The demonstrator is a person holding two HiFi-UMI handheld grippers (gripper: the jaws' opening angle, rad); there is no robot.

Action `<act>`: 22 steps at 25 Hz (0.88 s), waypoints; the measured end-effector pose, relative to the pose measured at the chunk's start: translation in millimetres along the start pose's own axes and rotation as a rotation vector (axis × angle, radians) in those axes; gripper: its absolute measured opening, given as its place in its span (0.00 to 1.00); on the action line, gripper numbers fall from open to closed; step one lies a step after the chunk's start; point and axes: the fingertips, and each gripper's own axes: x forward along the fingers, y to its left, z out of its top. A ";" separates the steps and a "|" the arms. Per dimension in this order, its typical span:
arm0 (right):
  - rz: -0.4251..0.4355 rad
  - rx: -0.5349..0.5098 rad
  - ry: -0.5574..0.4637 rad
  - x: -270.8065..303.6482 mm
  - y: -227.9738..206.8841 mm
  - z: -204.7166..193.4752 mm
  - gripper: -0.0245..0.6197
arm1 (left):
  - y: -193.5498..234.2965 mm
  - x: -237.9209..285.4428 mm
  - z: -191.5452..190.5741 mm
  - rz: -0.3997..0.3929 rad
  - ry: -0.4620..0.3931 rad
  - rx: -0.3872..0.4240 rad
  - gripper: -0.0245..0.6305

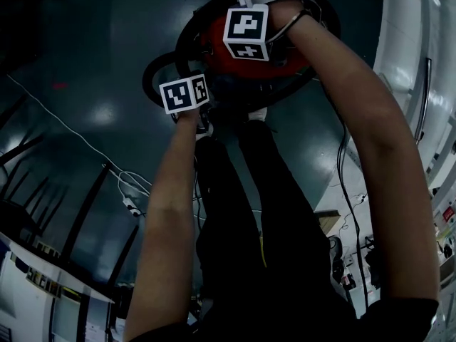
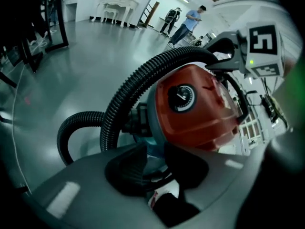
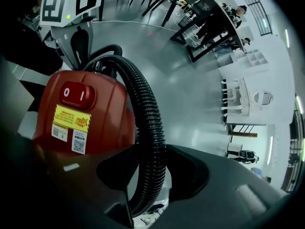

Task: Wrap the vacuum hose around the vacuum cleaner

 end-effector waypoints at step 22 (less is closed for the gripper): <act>-0.052 0.526 -0.197 -97.6 18.6 51.1 0.03 | -77.0 -82.8 50.2 -0.175 -0.125 0.301 0.06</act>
